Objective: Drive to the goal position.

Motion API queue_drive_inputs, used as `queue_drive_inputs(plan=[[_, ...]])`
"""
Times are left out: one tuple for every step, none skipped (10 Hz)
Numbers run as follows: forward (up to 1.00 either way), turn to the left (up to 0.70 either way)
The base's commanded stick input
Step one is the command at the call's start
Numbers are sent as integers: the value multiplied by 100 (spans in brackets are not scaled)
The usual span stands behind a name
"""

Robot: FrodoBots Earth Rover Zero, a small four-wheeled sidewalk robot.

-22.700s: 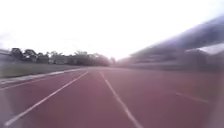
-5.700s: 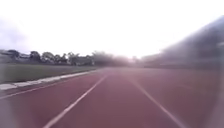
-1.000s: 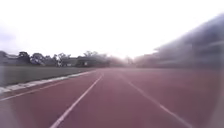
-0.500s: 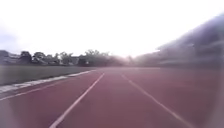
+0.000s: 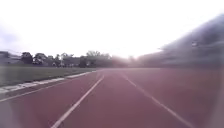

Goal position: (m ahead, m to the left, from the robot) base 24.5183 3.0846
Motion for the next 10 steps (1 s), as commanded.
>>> queue_drive_inputs(plan=[[70,-8],[70,0],[70,0],[70,0],[70,0],[70,0],[70,-10],[70,-30],[70,-32],[70,-26]])
